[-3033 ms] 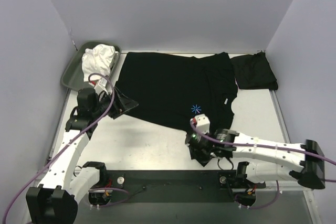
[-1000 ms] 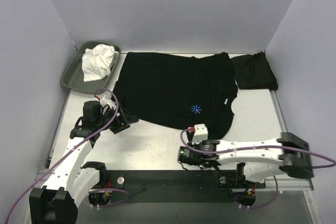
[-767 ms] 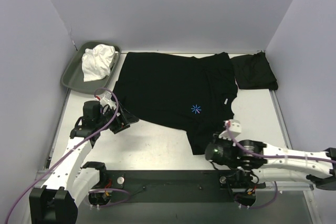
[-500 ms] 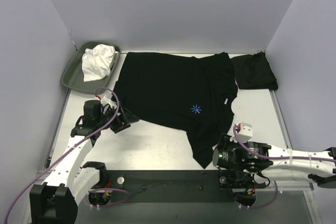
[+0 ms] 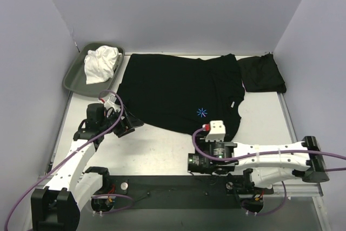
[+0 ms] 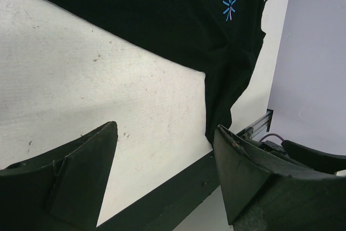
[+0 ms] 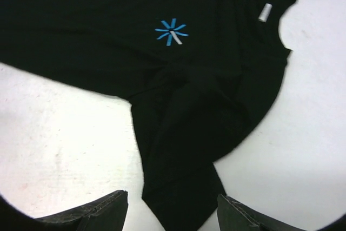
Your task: Fold and stack the t-shirts
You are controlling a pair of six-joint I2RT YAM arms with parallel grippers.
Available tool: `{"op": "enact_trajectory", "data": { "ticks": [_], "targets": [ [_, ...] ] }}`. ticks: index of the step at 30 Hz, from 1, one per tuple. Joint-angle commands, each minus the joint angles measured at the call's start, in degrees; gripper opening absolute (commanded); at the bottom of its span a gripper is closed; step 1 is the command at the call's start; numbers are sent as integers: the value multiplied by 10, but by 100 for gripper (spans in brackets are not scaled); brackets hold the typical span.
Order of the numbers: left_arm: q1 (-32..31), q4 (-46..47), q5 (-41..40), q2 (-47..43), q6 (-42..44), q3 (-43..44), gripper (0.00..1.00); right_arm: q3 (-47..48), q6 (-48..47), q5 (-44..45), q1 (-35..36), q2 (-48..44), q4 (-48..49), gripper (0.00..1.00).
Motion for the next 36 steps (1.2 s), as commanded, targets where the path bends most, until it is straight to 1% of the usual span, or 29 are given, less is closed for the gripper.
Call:
{"op": "enact_trajectory", "data": {
  "ticks": [1, 4, 5, 9, 11, 17, 25, 32, 36],
  "targets": [
    [3, 28, 12, -10, 10, -7, 81, 15, -109, 7, -6, 62, 90, 62],
    [4, 24, 12, -16, 11, -8, 81, 7, -133, -5, -22, 103, 130, 61],
    [4, 21, 12, -17, 12, -9, 81, 3, -142, -16, -28, 115, 159, 61],
    [5, 17, 17, -26, 11, -10, 81, -39, -211, -51, -60, 127, 252, 61],
    [5, 17, 16, -31, 9, -10, 81, -53, -222, -60, -71, 132, 294, 61],
    [5, 16, 18, -29, 9, -10, 81, -110, -295, -130, -128, 133, 420, 61],
    [6, 23, 19, -22, 9, -13, 81, -120, -339, -185, -166, 170, 491, 61],
    [9, 23, 19, -20, 12, -14, 81, -128, -342, -214, -183, 201, 515, 61],
    [9, 24, 19, -18, 13, -14, 81, -133, -343, -218, -184, 199, 517, 60]
  ]
}}
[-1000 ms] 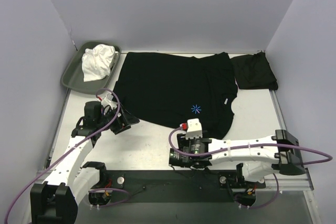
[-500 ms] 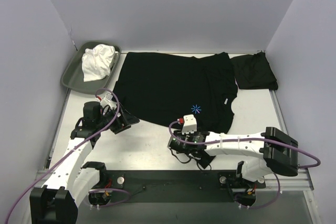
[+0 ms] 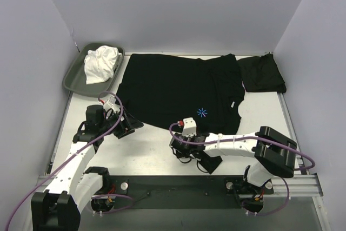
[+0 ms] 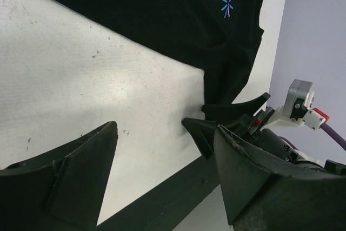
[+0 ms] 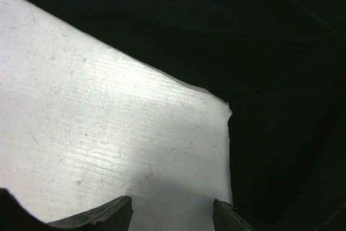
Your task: Fold and stack the t-shirts
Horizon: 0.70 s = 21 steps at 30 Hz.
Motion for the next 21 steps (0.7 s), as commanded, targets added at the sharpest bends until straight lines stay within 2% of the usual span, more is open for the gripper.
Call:
{"op": "enact_trajectory", "data": {
  "ticks": [1, 14, 21],
  "targets": [
    [4, 22, 9, 1, 11, 1, 81, -14, -5, -4, -4, -6, 3, 60],
    [6, 23, 10, 8, 14, 2, 81, -38, -18, 35, -11, -96, -28, 60],
    [7, 19, 9, 8, 15, 5, 81, -42, -29, 29, -29, -88, -18, 60]
  ]
}}
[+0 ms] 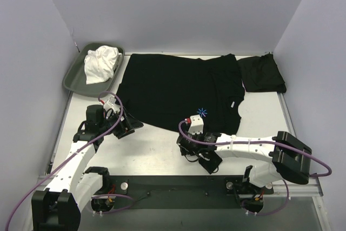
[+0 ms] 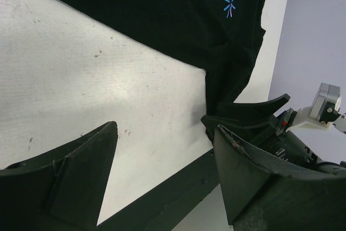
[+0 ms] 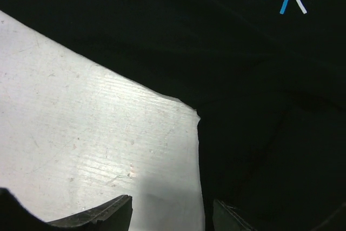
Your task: Fold and stack the t-shirts
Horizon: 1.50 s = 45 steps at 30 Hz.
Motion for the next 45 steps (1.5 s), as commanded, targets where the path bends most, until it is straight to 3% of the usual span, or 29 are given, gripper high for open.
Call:
{"op": "enact_trajectory", "data": {
  "ticks": [1, 19, 30, 42, 45],
  "targets": [
    [3, 18, 7, 0, 15, 5, 81, -9, -14, 17, -14, 5, -11, 60],
    [4, 13, 5, -3, 17, 4, 81, -40, -12, -69, -36, 65, 79, 60],
    [3, 16, 5, -4, 17, 2, 81, 15, 4, -140, 41, 92, 100, 60],
    [3, 20, 10, -6, 16, 2, 81, 29, -2, -176, 49, 50, 147, 61],
    [3, 19, 11, -6, 17, 2, 81, 47, -4, -127, 51, 31, 91, 63]
  ]
}}
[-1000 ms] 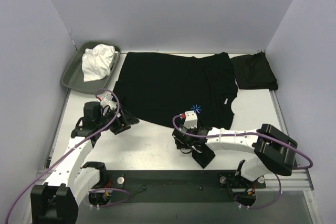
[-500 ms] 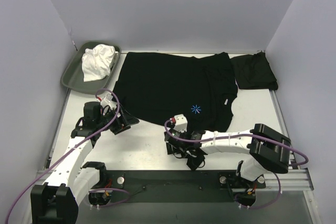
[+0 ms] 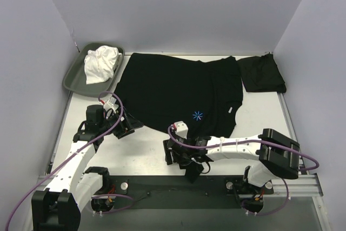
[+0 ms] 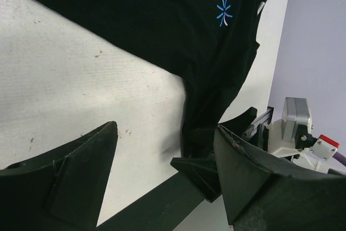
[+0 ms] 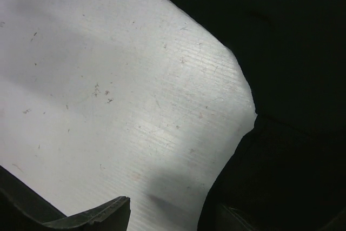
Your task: Fold and stack the t-shirts
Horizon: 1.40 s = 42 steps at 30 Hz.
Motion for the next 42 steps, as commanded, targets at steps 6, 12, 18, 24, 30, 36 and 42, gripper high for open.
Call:
{"op": "enact_trajectory", "data": {
  "ticks": [6, 12, 18, 24, 30, 36, 42],
  "targets": [
    [3, 22, 15, -4, 13, 2, 81, 34, 18, 129, 8, -122, -171, 75],
    [3, 22, 19, -3, 13, 2, 81, -21, 75, 175, 11, -199, -259, 75],
    [3, 22, 19, -4, 13, 2, 81, -86, 137, 225, -42, -253, -298, 74],
    [3, 22, 16, -4, 14, 2, 81, -108, 115, 226, -95, -259, -267, 74],
    [3, 18, 12, -5, 14, 2, 81, -129, 88, 200, -129, -248, -209, 73],
    [3, 16, 9, -3, 14, 2, 81, -139, 71, 179, -146, -234, -156, 72],
    [3, 15, 7, -2, 15, 3, 81, -122, 57, 154, -149, -211, -121, 72]
  ]
}}
